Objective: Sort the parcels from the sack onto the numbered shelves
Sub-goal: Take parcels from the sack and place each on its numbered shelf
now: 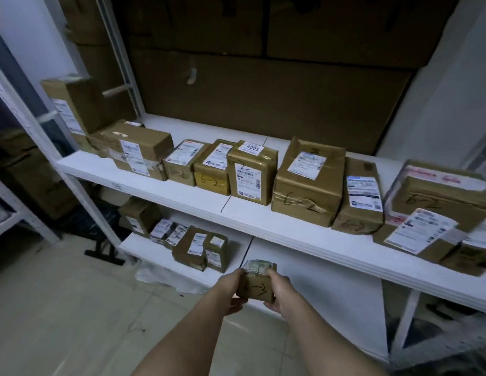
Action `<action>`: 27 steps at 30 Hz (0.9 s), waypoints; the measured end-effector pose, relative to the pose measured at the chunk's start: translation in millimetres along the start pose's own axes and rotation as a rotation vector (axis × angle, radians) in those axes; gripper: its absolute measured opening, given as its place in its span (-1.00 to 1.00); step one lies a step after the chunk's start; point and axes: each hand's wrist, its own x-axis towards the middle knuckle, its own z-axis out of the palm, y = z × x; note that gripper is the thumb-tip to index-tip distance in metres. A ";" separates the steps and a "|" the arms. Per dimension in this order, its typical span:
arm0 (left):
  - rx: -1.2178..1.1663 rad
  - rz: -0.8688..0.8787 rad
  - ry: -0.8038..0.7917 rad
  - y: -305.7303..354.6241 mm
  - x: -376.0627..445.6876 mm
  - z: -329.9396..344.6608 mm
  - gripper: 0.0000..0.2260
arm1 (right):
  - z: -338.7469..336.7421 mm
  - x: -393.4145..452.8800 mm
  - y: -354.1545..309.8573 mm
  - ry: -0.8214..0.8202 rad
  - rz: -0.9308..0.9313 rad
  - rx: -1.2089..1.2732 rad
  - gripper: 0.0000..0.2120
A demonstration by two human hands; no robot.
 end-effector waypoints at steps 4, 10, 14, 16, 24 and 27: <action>0.033 0.016 -0.050 20.5 25.1 -33.2 -0.75 | 35.9 19.7 -7.5 0.018 -0.001 0.014 -0.61; 0.105 0.047 -0.111 31.0 76.2 -106.8 -0.77 | 116.4 31.9 7.7 0.098 -0.035 0.094 -0.66; 0.128 0.092 -0.108 29.4 120.9 -142.3 -0.77 | 160.0 114.0 48.1 0.132 -0.044 0.122 -0.48; 0.134 0.084 -0.107 24.0 145.1 -152.2 -0.78 | 172.1 143.9 66.9 0.132 -0.016 0.129 -0.43; 0.086 0.046 -0.128 -37.3 291.2 -147.1 -0.80 | 198.0 180.2 87.9 0.218 -0.030 0.093 -0.72; 0.095 0.048 -0.121 -62.8 354.7 -136.7 -0.79 | 202.3 232.9 113.2 0.255 -0.065 0.082 -0.73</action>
